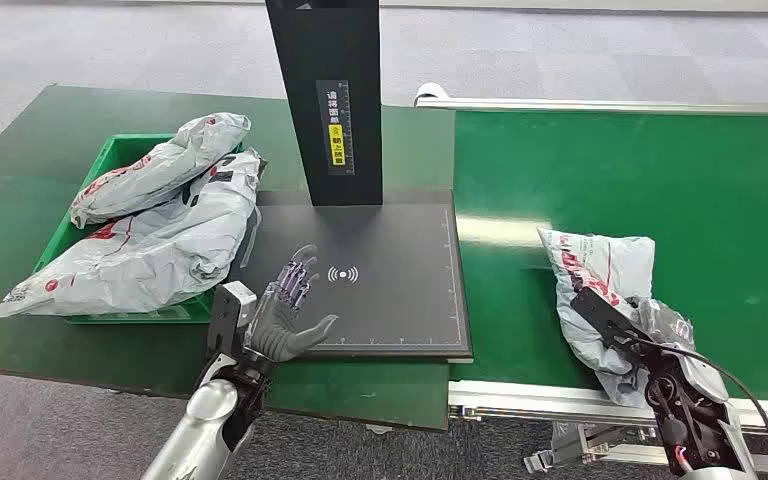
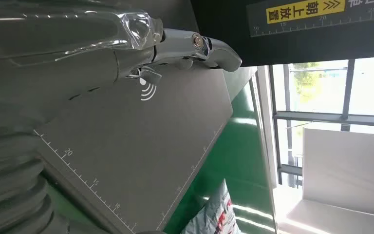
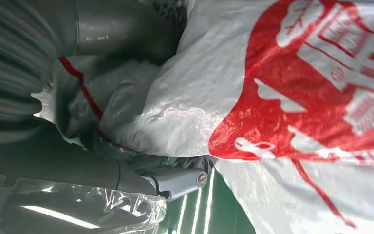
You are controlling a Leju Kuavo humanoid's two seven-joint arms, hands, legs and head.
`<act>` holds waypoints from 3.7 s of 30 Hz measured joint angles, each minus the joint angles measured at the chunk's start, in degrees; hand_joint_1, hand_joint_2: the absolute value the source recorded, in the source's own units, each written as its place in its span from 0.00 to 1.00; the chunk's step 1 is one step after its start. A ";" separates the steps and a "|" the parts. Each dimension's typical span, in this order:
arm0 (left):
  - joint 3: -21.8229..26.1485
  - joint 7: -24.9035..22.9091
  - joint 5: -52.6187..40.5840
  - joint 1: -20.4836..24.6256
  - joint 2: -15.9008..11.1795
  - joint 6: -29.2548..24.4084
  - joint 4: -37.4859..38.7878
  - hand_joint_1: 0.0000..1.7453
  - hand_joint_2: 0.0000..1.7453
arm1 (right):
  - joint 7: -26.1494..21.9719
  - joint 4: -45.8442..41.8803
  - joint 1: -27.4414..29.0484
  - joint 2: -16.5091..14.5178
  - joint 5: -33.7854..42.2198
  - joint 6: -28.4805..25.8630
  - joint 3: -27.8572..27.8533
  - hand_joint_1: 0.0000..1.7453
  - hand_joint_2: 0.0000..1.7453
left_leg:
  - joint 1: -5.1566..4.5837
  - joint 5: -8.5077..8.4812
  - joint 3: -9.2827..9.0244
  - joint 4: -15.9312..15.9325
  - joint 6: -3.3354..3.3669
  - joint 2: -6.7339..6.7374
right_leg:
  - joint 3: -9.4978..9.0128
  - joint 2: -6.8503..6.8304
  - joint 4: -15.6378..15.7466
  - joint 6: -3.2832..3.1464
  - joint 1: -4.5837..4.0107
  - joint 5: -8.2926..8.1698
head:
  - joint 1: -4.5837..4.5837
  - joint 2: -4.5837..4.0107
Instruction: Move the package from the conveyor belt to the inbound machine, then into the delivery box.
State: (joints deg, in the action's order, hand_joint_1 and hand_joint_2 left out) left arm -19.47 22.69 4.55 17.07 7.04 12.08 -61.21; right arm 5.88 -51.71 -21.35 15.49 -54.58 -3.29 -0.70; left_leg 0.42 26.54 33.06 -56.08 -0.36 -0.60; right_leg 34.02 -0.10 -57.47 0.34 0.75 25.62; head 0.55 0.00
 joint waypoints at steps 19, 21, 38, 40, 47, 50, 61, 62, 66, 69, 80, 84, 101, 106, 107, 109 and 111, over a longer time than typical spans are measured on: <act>0.78 0.03 0.00 -0.39 0.00 -0.67 -1.09 0.00 1.00 | -3.11 -3.53 0.02 -3.27 3.21 -3.65 -1.03 1.00 1.00 | 0.00 0.00 0.04 0.00 0.00 -0.01 | 0.04 0.00 0.00 0.00 0.00 0.00 | -0.02 0.00; 0.84 0.36 0.00 -0.45 0.00 -0.95 -1.29 0.00 1.00 | -4.01 -3.77 0.03 -3.43 4.13 -4.19 -1.15 1.00 1.00 | 0.00 0.00 0.04 0.00 0.00 0.00 | 0.05 0.00 0.00 0.00 0.00 0.00 | -0.02 0.00; 1.94 9.34 -1.53 -2.00 0.32 -15.02 -10.13 0.00 1.00 | -28.46 -21.35 4.16 -7.97 22.84 -22.43 -1.60 1.00 1.00 | 0.00 0.00 0.12 0.01 0.00 0.00 | 0.14 0.00 0.00 0.00 0.00 0.01 | -0.02 0.00; 1.95 9.37 -1.53 -2.03 0.33 -15.14 -10.49 0.00 1.00 | -28.46 -22.42 4.53 -8.28 22.91 -22.50 -1.52 1.00 1.00 | -0.01 0.00 0.12 0.00 0.00 0.00 | 0.13 0.00 0.00 0.00 0.00 0.01 | -0.02 0.00; 1.90 9.93 -1.23 -1.96 0.35 -15.41 -10.92 0.00 1.00 | -31.71 -24.32 5.27 -8.99 21.99 -25.41 0.10 1.00 1.00 | 0.00 0.00 0.13 0.01 0.00 0.03 | 0.16 0.01 0.00 0.00 -0.01 0.01 | 0.00 -0.01; 1.77 10.67 -1.07 -1.54 0.45 -16.06 -10.92 0.00 1.00 | -32.71 -24.58 5.21 -9.32 19.67 -26.39 3.39 1.00 1.00 | 0.03 0.00 0.13 0.02 -0.01 0.06 | 0.17 0.03 -0.01 0.00 -0.04 0.01 | -0.01 0.00; 0.51 11.26 -0.31 2.40 1.67 -16.11 -9.54 0.00 1.00 | -32.55 -7.70 -4.32 -14.08 17.96 -16.24 25.56 1.00 1.00 | 0.07 -0.05 0.13 0.01 -0.03 0.08 | 0.17 0.05 -0.02 -0.02 -0.08 -0.01 | -0.01 -0.01; 0.38 11.26 -0.31 2.71 1.79 -16.02 -9.27 0.00 1.00 | -32.53 -5.64 -5.32 -14.96 18.17 -15.61 27.22 1.00 1.00 | 0.07 -0.05 0.13 0.01 -0.03 0.07 | 0.18 0.04 -0.02 -0.02 -0.08 -0.01 | -0.01 -0.01; -0.31 11.25 0.03 4.44 2.21 -15.45 -7.90 0.00 1.00 | -32.41 1.60 -9.03 -17.50 20.15 -11.59 32.12 1.00 1.00 | 0.07 -0.05 0.17 0.01 -0.03 0.06 | 0.22 0.04 -0.02 -0.02 -0.08 0.00 | -0.02 -0.01; -0.78 11.23 0.50 5.67 2.35 -15.09 -6.89 0.00 1.00 | -33.60 5.77 -10.56 -18.44 23.28 -8.77 33.95 1.00 1.00 | 0.06 -0.04 0.17 0.01 -0.02 0.05 | 0.22 0.05 -0.02 -0.02 -0.07 0.00 | -0.03 -0.01; -1.74 11.49 1.39 7.02 2.40 -14.97 -4.38 0.00 1.00 | -37.80 10.73 -10.69 -19.27 29.25 -15.12 34.91 0.00 1.00 | 0.07 -0.04 0.13 0.00 -0.02 0.08 | 0.22 0.06 -0.01 -0.02 -0.07 -0.01 | -0.01 0.00; -1.80 11.60 1.44 6.99 2.38 -14.98 -3.90 0.00 1.00 | -39.35 8.40 -9.56 -18.67 34.01 -15.17 32.68 0.00 1.00 | 0.06 -0.04 0.14 0.00 -0.02 0.05 | 0.21 0.06 -0.01 -0.02 -0.07 0.00 | -0.02 0.00; -2.16 11.80 1.56 6.82 1.84 -15.14 -3.28 0.00 1.00 | -42.67 -7.87 -1.84 -16.09 44.92 -11.28 22.95 0.00 1.00 | 0.06 0.00 0.16 0.00 -0.02 0.07 | 0.22 0.06 -0.01 -0.01 -0.06 0.00 | -0.02 -0.01; -2.47 11.60 -1.19 6.63 1.23 -16.14 -3.28 0.00 1.00 | -42.02 -11.81 0.35 -15.64 51.98 -2.92 20.74 0.00 1.00 | 0.06 0.00 0.16 0.00 -0.01 0.04 | 0.22 0.06 -0.01 -0.01 -0.06 0.00 | -0.02 -0.01; -2.93 10.85 -3.91 6.60 0.84 -16.48 -3.27 0.00 1.00 | -41.43 -12.70 0.92 -15.46 54.07 0.03 20.17 0.00 1.00 | 0.06 0.00 0.16 0.00 -0.02 0.04 | 0.22 0.06 0.00 -0.01 -0.06 0.00 | -0.02 -0.01; -4.59 8.45 -11.91 6.64 -0.14 -17.58 -3.10 0.00 1.00 | -40.42 -14.24 2.11 -15.09 56.73 4.68 19.05 0.00 1.00 | 0.06 0.00 0.16 0.00 -0.02 0.04 | 0.23 0.06 0.00 -0.01 -0.06 0.01 | -0.03 0.00; -6.84 5.23 -22.15 6.87 -1.10 -19.24 -2.46 0.00 1.00 | -39.84 -15.64 3.47 -14.86 57.57 7.34 17.83 0.00 1.00 | 0.05 0.00 0.16 0.00 -0.02 0.04 | 0.23 0.06 0.00 -0.01 -0.06 0.01 | -0.03 0.00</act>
State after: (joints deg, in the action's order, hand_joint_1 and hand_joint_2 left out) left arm -26.32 27.92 -17.61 23.94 5.93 -7.16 -63.67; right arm -33.96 -67.35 -17.88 0.62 3.00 4.05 17.13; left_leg 0.47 26.55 33.22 -56.08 -0.38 -0.56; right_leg 34.25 -0.05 -57.47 0.33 0.69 25.63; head 0.52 0.00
